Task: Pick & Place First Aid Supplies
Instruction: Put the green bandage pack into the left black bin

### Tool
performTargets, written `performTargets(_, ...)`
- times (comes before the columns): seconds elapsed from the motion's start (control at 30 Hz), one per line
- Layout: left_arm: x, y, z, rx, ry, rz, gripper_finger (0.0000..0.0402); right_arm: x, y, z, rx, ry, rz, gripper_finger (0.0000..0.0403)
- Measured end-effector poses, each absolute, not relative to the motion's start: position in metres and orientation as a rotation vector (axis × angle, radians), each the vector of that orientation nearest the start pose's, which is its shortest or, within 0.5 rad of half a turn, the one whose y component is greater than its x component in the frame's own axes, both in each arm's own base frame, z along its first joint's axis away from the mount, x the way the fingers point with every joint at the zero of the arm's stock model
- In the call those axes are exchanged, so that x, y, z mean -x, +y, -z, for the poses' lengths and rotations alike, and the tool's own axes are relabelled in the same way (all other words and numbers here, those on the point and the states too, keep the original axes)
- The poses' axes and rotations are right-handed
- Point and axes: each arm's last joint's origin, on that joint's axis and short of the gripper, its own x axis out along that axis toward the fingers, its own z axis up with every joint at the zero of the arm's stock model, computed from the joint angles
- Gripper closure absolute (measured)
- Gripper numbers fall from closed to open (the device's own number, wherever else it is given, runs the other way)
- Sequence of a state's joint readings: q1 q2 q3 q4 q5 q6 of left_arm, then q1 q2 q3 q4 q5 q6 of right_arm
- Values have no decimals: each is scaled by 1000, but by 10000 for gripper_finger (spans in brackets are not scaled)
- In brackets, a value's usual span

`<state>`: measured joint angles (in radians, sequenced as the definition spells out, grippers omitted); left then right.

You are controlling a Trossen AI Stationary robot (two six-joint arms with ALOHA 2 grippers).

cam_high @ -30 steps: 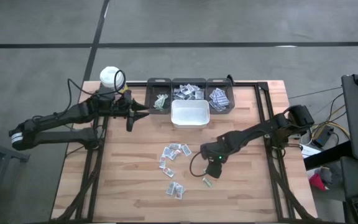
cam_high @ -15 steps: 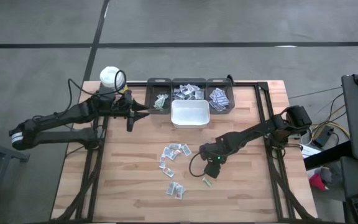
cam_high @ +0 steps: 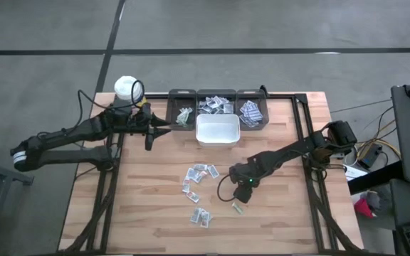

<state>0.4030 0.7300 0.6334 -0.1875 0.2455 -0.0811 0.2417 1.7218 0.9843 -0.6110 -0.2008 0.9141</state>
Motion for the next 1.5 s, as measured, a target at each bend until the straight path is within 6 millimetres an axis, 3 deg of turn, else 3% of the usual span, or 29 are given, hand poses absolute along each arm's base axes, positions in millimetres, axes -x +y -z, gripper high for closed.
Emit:
performTargets(0.97, -154, 58, -289, 177, 263, -168, 264, -288, 76, -139, -753, 1384, 298, 234)
performTargets(1.5, -154, 58, -289, 173, 263, -168, 264, -288, 77, -139, -817, 1385, 335, 207)
